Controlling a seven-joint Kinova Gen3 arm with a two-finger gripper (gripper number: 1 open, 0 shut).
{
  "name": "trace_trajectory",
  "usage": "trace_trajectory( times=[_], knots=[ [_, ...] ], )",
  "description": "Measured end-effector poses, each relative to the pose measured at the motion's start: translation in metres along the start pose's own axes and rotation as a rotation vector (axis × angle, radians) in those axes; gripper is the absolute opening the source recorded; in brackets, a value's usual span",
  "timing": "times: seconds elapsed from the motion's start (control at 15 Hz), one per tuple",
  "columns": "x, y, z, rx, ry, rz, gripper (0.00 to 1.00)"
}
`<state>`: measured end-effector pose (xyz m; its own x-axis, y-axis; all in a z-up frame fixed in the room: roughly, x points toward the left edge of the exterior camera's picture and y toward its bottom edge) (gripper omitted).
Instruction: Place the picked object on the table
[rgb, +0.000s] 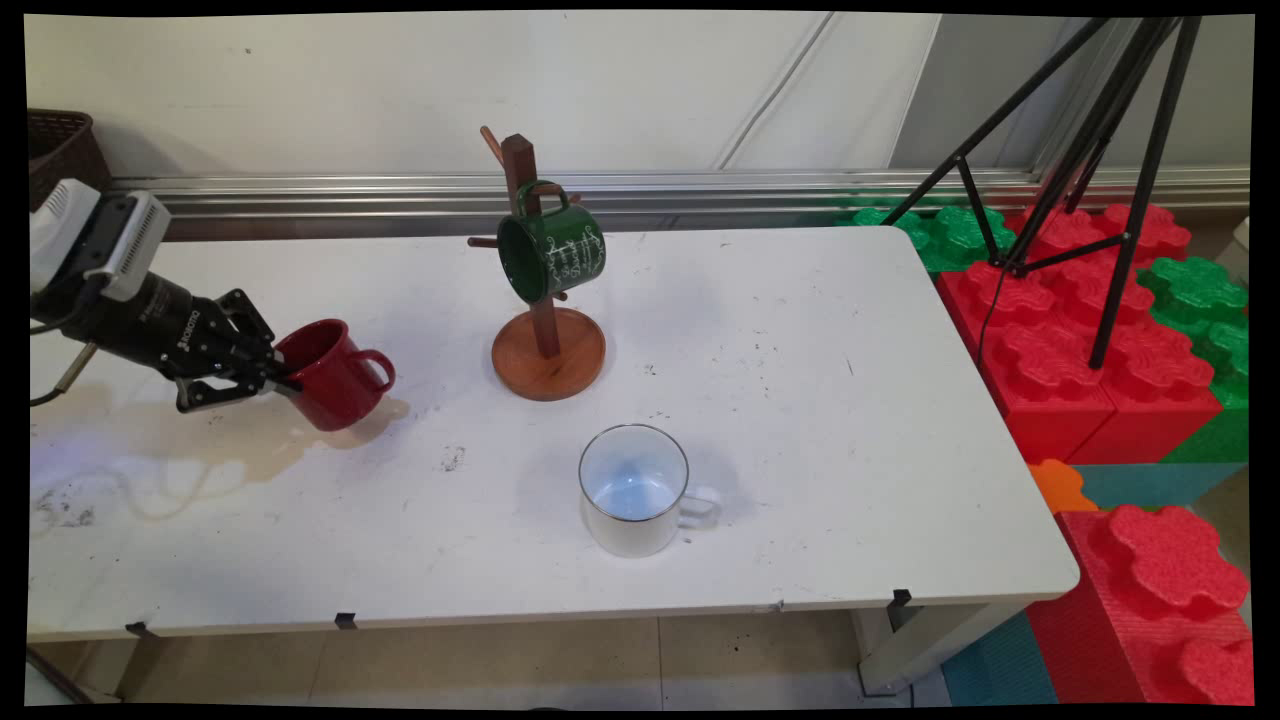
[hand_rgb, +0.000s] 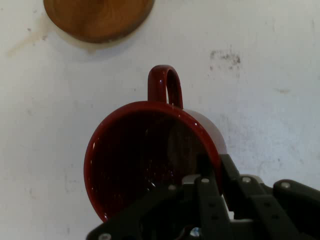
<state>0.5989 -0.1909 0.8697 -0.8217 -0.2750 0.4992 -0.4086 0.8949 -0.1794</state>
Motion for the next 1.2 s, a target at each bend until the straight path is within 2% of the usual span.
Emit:
trace_trajectory(
  times=[0.33,0.8,1.2],
  knots=[
    [-0.005,0.003,0.009,-0.001,-0.028,0.033,0.00],
    [-0.008,0.003,0.023,0.009,-0.045,0.056,0.00],
    [-0.011,0.003,0.030,0.000,-0.059,0.066,0.00]
  ],
)
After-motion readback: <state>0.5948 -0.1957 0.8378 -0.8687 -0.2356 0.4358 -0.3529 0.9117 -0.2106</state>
